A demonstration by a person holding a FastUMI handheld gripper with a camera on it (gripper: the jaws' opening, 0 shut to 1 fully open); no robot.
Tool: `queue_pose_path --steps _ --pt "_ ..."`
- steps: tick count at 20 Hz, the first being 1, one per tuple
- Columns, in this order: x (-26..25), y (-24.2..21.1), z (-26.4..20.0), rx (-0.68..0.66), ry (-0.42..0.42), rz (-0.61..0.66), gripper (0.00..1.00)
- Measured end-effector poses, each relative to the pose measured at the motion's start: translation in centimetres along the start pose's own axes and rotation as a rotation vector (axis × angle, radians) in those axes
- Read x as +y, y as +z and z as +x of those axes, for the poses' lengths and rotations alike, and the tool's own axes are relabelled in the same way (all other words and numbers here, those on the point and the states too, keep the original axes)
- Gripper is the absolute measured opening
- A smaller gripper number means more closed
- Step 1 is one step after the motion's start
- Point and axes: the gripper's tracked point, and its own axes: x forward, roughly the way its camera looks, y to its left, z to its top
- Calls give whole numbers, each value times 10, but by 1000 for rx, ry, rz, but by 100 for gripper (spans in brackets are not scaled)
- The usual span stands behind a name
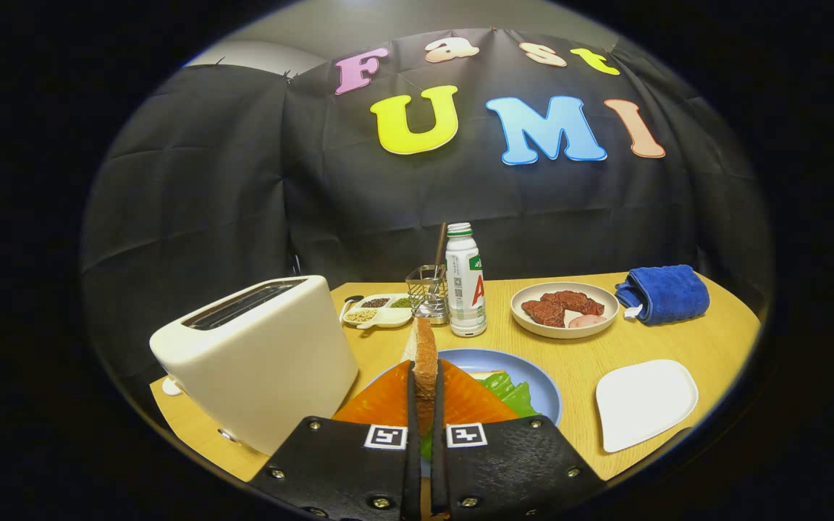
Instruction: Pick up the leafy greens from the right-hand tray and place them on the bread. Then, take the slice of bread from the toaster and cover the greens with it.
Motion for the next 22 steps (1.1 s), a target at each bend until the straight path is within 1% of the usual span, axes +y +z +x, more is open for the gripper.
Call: queue_pose_path --steps 3,8,10,12,13,14,19,22 --pt "-10 -5 2 13 -19 -26 6" --pt "-21 -11 6 44 -21 -16 8" --pt "-26 -13 8 60 -26 -28 13" --pt "-30 -17 11 74 -29 -37 13" --pt "-33 -19 10 84 -29 -43 17" --pt "-34 -20 11 89 -30 -45 17" --pt "-40 -25 15 109 -22 -62 17" --pt "-43 -28 18 127 -4 -30 17"
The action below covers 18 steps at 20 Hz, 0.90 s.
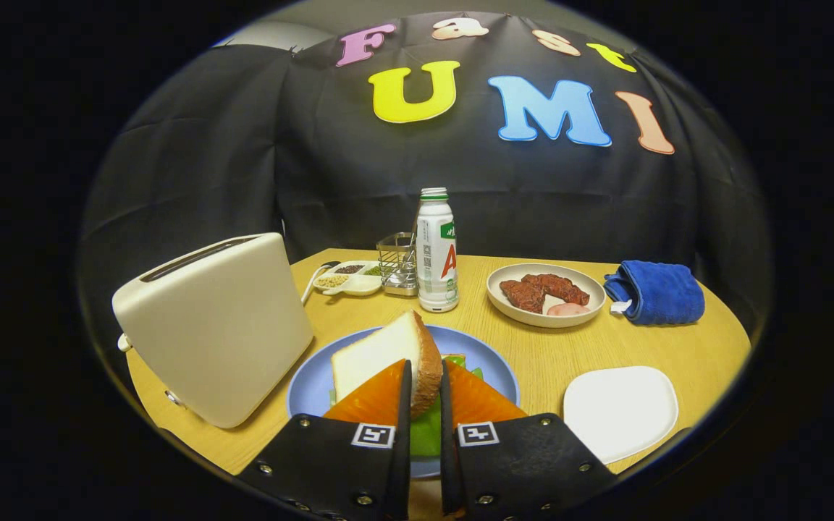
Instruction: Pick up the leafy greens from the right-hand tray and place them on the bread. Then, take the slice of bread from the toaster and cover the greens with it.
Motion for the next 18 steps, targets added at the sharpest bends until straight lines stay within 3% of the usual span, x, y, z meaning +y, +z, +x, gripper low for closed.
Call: queue_pose_path --steps 2,5,14,18 --pt "-7 -2 1 11 -11 19 17" --pt "-26 -12 4 42 -64 -11 37" --pt "-63 0 -18 -33 -129 -46 37" --pt "-112 14 -50 -114 -161 -34 37"
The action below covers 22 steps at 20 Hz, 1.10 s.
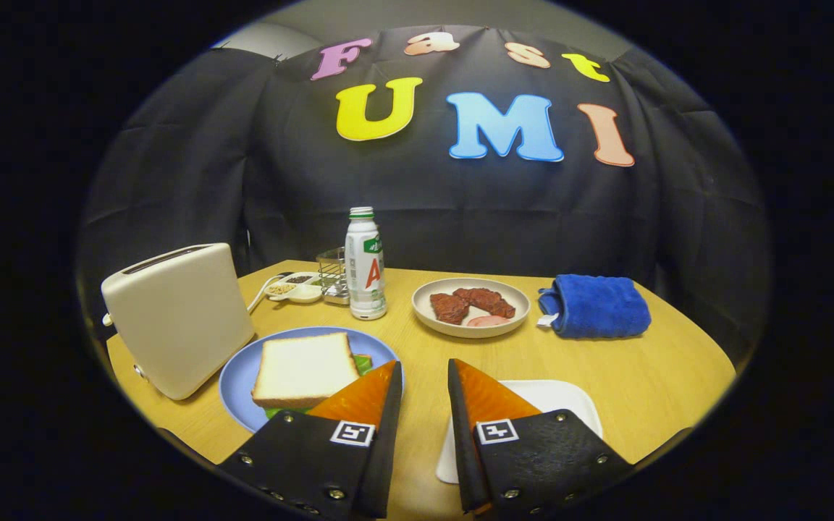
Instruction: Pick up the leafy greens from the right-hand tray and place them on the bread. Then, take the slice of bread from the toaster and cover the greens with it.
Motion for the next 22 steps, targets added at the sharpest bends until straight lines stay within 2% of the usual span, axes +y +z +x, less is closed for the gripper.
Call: queue_pose_path --steps 8,13,16,20,22 --pt "-114 8 -31 -73 -161 -62 37" --pt "-161 -2 -44 -78 -142 53 37" --pt "-194 5 -58 -128 -130 33 37" --pt "-245 3 -80 -168 -176 12 37" --pt "-262 6 -91 -191 -190 -25 43"
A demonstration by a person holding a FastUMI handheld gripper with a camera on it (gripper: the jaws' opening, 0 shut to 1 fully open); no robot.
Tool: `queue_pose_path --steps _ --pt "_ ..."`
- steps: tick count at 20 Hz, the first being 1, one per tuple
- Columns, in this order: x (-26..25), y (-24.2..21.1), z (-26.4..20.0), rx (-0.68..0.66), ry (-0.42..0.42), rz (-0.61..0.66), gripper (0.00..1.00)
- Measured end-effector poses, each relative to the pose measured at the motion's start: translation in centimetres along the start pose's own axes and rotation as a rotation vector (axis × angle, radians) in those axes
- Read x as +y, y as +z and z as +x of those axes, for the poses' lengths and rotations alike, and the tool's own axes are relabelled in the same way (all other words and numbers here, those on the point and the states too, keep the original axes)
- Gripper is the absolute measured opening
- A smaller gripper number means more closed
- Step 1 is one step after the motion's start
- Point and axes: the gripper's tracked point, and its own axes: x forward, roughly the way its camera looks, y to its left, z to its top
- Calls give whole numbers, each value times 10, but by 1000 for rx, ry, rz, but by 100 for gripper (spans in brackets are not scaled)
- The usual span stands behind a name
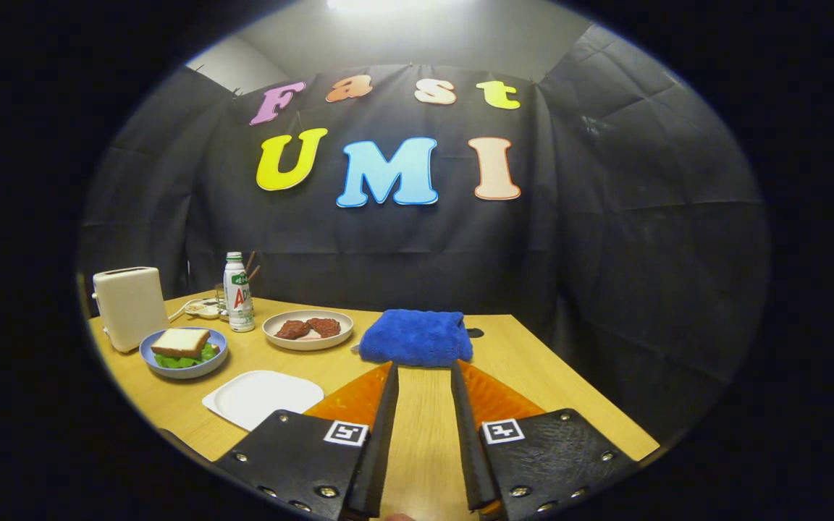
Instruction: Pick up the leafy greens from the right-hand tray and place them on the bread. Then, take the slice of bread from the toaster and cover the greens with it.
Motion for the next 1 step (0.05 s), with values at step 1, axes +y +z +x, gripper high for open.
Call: queue_pose_path --steps 1 --pt "-11 3 0 -17 -10 -25 44"
